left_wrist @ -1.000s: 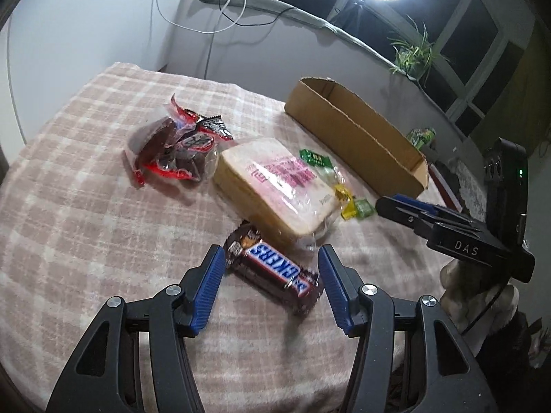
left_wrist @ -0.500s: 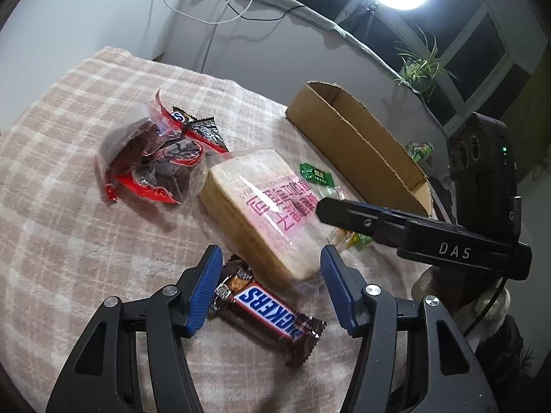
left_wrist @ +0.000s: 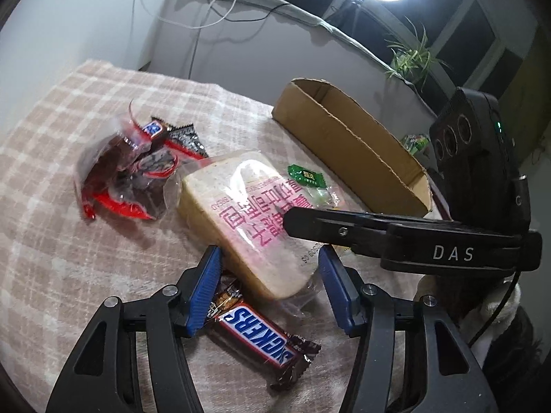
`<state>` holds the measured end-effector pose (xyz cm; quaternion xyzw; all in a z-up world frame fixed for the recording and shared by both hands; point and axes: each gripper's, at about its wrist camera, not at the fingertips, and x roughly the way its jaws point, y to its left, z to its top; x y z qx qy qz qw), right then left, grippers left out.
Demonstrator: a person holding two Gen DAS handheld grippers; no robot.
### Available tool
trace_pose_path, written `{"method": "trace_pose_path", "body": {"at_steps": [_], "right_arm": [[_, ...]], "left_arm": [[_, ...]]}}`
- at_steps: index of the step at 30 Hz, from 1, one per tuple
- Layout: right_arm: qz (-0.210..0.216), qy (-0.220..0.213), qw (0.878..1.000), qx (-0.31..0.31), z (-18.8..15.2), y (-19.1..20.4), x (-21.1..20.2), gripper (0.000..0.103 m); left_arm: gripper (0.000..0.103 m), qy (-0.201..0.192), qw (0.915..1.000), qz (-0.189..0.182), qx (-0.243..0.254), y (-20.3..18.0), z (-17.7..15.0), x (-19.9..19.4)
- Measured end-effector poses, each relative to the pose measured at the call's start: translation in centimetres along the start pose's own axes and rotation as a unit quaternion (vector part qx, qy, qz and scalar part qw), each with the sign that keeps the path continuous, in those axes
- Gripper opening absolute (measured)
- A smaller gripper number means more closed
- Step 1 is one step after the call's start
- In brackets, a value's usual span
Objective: Organize snacks
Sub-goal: 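Close the right tool on the packaged bread loaf and lift it, then carry the bread loaf with the right tool into the box and release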
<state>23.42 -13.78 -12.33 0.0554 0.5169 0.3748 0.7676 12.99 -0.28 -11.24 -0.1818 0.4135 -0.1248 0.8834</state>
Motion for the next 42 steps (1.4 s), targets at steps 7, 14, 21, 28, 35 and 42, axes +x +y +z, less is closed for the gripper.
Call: {"method": "trace_pose_path", "body": {"at_steps": [7,14,21,28,35,42], "right_arm": [[-0.001,-0.019,1.000,-0.007,0.1,0.7,-1.7,0.049],[-0.016,-0.051,0.999,-0.013,0.7,0.5,-4.8,0.049],[-0.032,-0.079,0.996,-0.007,1.5,-0.7,-8.1,0.049],[-0.046,-0.102,0.994,0.006,2.1,-2.7,-11.0,0.049],[-0.074,-0.123,0.989,0.019,3.2,-5.5,-13.7,0.049],[-0.087,-0.132,0.987,0.041,3.8,-8.9,-15.2,0.049]], "left_arm": [[0.056,-0.004,0.9999,-0.003,0.009,-0.6,0.3,-0.7],[0.056,-0.019,0.9994,-0.010,0.029,-2.3,1.5,-1.4],[0.056,-0.031,0.9974,-0.026,0.060,-4.9,3.4,-0.9],[0.056,-0.035,0.9952,-0.035,0.085,-7.5,5.1,0.3],[0.056,-0.033,0.9919,-0.049,0.112,-10.5,7.0,2.2],[0.056,-0.028,0.9886,-0.062,0.134,-13.5,8.8,4.8]]}}
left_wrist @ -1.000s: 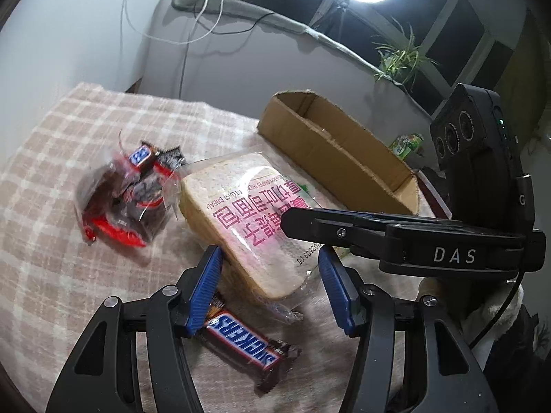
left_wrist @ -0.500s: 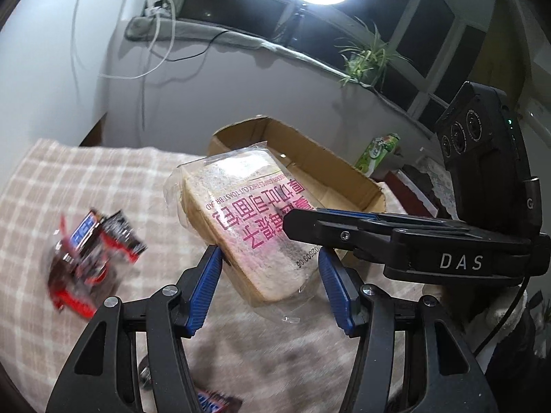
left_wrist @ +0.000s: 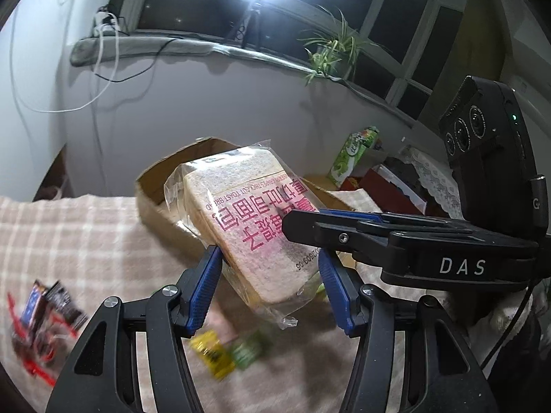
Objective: Organize snacks
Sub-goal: 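Carry the bread loaf with the right tool into the box and release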
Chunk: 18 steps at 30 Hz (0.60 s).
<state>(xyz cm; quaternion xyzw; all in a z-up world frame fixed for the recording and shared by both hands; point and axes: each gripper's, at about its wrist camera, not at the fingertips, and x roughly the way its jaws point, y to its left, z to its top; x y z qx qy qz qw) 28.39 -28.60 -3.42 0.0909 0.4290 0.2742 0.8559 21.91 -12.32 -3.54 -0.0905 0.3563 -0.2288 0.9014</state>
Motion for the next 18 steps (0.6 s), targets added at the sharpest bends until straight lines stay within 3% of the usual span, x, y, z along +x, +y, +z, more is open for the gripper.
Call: {"method": "trace_pose_path", "body": {"at_steps": [18], "right_arm": [[-0.028,0.017,0.999,0.029,-0.2,-5.6,1.1,0.049]], "left_arm": [[0.056,0.047,0.9987,-0.016,0.006,-2.2,0.6,6.1]]}}
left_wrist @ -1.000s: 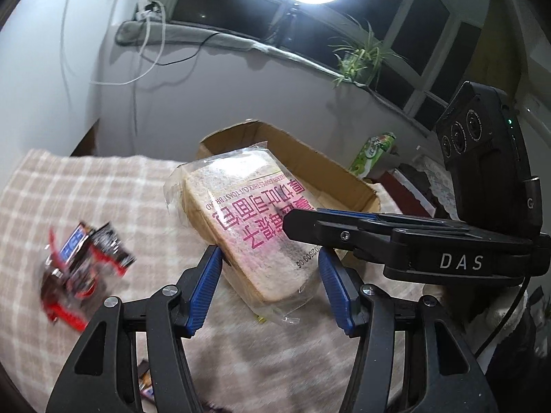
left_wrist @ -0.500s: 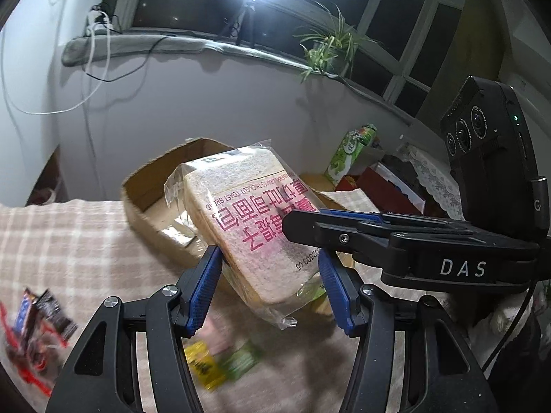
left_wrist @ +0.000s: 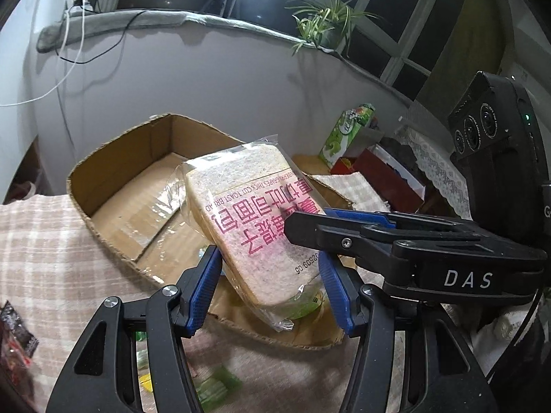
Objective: Organize snacks
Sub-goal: 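Carry the bread loaf with the right tool into the box and release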
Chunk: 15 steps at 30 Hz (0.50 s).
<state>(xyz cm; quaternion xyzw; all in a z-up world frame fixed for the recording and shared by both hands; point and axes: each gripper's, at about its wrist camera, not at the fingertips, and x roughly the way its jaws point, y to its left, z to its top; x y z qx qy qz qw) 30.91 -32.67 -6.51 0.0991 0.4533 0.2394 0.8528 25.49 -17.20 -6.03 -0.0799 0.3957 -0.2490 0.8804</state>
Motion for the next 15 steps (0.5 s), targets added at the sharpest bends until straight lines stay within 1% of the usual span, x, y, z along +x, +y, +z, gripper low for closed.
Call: {"method": "trace_pose_path", "body": {"at_steps": [4,6,9,15], "right_arm": [[-0.012,0.004,1.000,-0.002,-0.1,-0.1,0.2,0.049],[-0.019,0.004,1.000,0.002,-0.1,-0.4,0.3,0.057],[-0.020,0.002,1.000,0.006,-0.3,-0.7,0.2,0.057],[-0.024,-0.003,1.000,0.003,-0.5,-0.6,-0.3,0.057]], "left_arm": [[0.056,0.003,1.0000,0.003,0.006,-0.3,0.1,0.5],[0.056,0.007,0.9999,0.006,0.006,-0.4,0.1,0.8],[0.056,0.013,0.9994,0.026,0.016,-0.5,0.0,1.2],[0.056,0.013,0.9995,0.024,0.016,-0.4,0.0,0.8]]}}
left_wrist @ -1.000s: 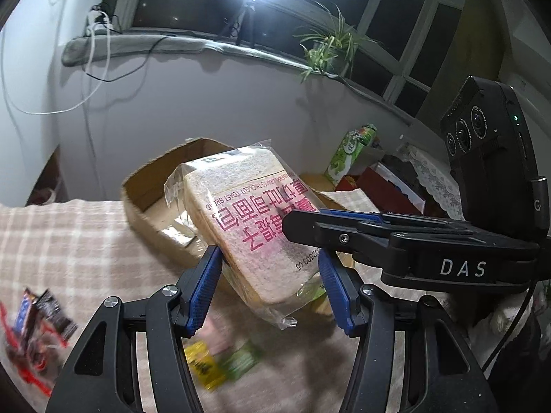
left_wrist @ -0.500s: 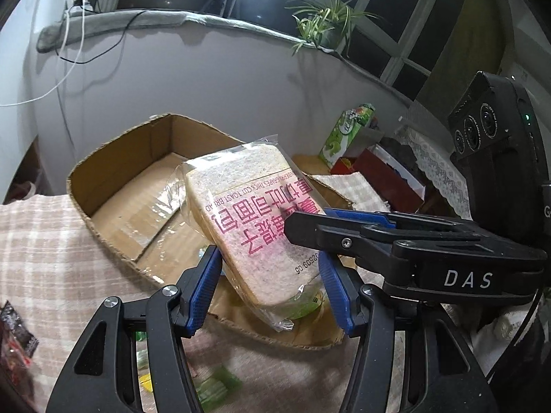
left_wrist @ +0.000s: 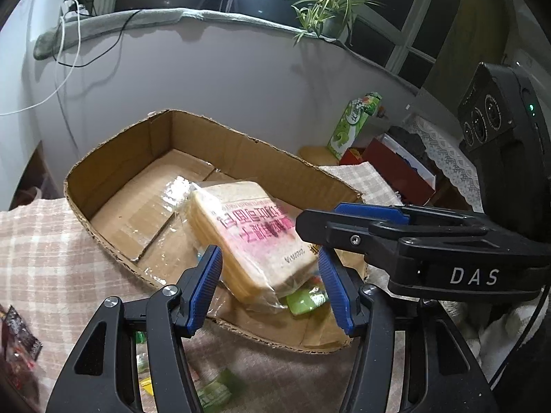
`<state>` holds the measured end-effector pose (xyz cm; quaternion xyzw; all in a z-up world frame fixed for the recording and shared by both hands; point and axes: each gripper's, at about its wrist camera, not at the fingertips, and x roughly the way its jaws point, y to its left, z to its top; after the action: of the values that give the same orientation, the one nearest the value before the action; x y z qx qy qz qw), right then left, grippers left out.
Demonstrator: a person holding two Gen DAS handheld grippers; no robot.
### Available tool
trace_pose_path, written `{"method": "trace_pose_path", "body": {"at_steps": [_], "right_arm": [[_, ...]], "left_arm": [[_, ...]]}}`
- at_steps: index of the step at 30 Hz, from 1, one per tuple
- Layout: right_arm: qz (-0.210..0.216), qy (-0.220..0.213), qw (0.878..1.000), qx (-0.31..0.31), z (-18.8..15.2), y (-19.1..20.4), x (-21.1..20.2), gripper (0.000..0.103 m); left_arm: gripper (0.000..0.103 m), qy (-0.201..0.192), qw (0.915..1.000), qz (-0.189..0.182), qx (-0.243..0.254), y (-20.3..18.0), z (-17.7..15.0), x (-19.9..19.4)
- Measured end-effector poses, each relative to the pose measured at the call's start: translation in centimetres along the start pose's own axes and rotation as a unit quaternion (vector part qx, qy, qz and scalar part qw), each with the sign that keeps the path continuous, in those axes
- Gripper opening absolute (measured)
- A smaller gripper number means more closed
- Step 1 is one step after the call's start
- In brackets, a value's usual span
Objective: Organize snacks
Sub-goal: 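Carry the bread loaf with the right tool into the box and release, then grasp the Snickers bar with the left tool while the right tool grasps the yellow candy packet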
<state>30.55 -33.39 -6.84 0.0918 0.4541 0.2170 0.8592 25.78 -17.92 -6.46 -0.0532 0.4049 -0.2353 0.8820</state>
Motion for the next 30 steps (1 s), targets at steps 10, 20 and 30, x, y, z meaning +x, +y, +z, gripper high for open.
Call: {"method": "trace_pose_path", "body": {"at_steps": [10,20,30], "right_arm": [[-0.001,-0.020,1.000,-0.020,-0.5,2.3,-2.4,0.057],[0.007,-0.033,0.998,-0.051,-2.3,6.3,-4.9,0.057],[0.022,-0.013,0.995,-0.096,-5.1,11.0,-4.5,0.057]], "left_arm": [[0.056,-0.014,0.9999,0.003,-0.003,0.3,-0.2,-2.5],[0.056,-0.047,0.9986,0.014,-0.019,2.1,-1.6,-8.2],[0.056,-0.079,0.9953,0.027,-0.048,5.1,-4.1,-13.6]]}}
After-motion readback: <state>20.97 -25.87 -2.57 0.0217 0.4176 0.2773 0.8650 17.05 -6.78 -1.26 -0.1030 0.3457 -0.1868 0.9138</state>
